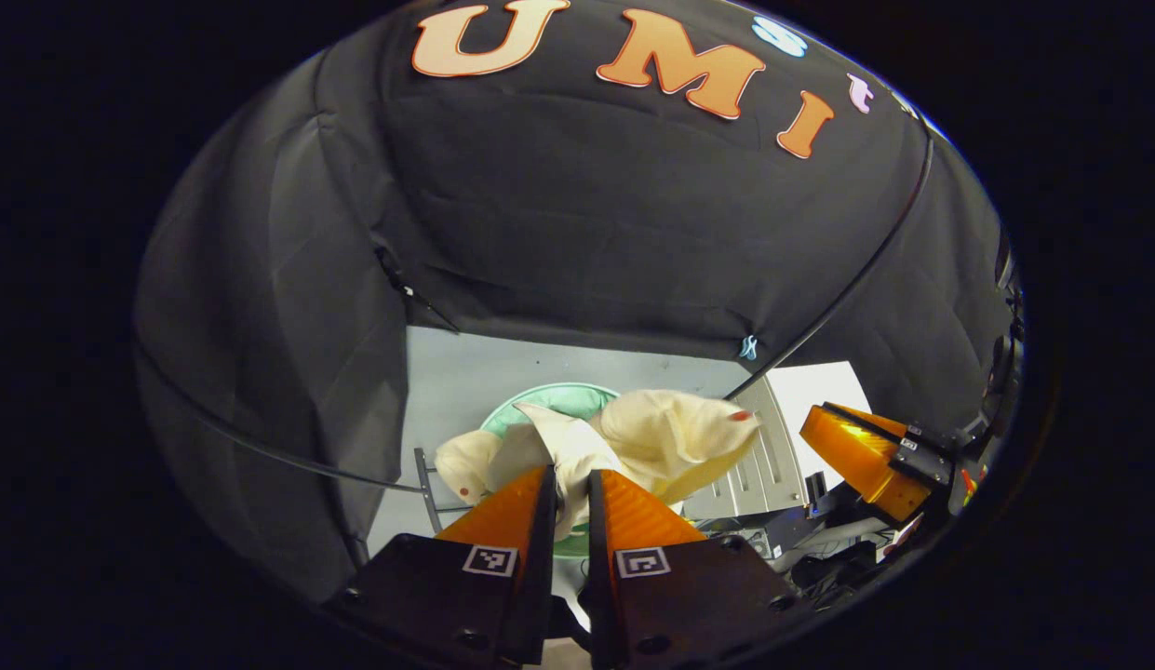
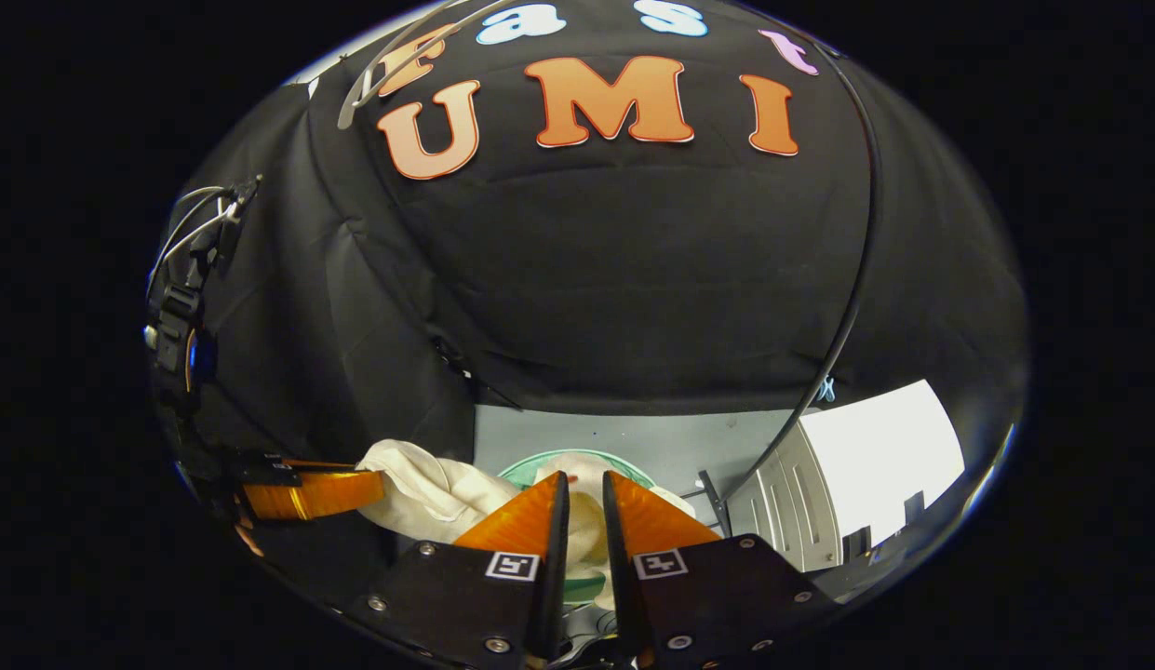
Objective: Grasp the clothes on the hanger with both hands and then place them into the laundry hamper below.
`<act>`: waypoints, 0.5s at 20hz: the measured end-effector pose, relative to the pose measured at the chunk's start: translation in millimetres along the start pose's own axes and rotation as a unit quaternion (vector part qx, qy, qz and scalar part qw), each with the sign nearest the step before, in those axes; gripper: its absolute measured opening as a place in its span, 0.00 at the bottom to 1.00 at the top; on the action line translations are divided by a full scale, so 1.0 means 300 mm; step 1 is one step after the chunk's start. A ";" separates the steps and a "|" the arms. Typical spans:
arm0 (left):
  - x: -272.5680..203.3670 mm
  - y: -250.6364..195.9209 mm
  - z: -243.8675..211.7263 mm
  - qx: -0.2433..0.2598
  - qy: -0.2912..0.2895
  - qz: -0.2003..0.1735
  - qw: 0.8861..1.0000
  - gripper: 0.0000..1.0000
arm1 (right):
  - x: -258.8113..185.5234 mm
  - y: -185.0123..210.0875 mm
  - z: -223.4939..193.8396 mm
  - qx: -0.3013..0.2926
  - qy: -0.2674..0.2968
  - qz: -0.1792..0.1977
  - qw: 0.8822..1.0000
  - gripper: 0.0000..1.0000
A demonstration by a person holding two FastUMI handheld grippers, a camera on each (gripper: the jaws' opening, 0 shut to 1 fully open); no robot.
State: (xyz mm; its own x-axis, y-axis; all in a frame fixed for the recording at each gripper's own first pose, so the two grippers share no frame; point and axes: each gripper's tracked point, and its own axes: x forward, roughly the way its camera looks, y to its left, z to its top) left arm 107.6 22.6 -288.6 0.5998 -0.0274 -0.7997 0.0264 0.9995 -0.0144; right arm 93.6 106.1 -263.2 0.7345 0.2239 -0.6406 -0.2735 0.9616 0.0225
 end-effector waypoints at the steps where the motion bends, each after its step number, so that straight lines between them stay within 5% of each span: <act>1: -0.003 -0.004 0.005 -0.001 -0.005 0.002 1.000 0.31 | 0.003 -0.004 -0.001 0.000 0.002 -0.001 1.000 0.24; 2: -0.005 -0.010 0.011 -0.001 -0.008 0.001 1.000 0.37 | 0.003 -0.005 -0.006 0.002 0.005 -0.001 1.000 0.28; 3: -0.005 -0.010 0.013 0.000 -0.011 0.003 1.000 0.55 | 0.008 -0.003 -0.014 0.004 0.007 0.000 1.000 0.33; 4: -0.007 -0.008 0.021 0.001 -0.012 0.003 1.000 0.40 | 0.006 -0.003 -0.020 0.005 0.010 0.001 1.000 0.36; 7: -0.003 -0.008 0.006 -0.005 -0.010 0.006 1.000 1.00 | 0.004 -0.003 -0.033 0.008 0.013 0.004 1.000 0.46; 9: -0.005 -0.007 -0.014 -0.011 -0.007 0.002 1.000 1.00 | -0.001 -0.023 -0.030 0.009 0.009 -0.001 1.000 0.55; 10: -0.008 -0.006 -0.018 -0.010 -0.007 0.002 1.000 0.95 | -0.007 -0.035 -0.030 0.009 0.006 -0.005 1.000 0.69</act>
State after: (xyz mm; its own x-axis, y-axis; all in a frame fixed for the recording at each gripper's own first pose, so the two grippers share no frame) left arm 101.7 20.8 -289.8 0.6109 -0.0229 -0.7914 0.0070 0.9997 -0.0236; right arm 89.3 94.0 -269.1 0.7292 0.2125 -0.6505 -0.2543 0.9666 0.0307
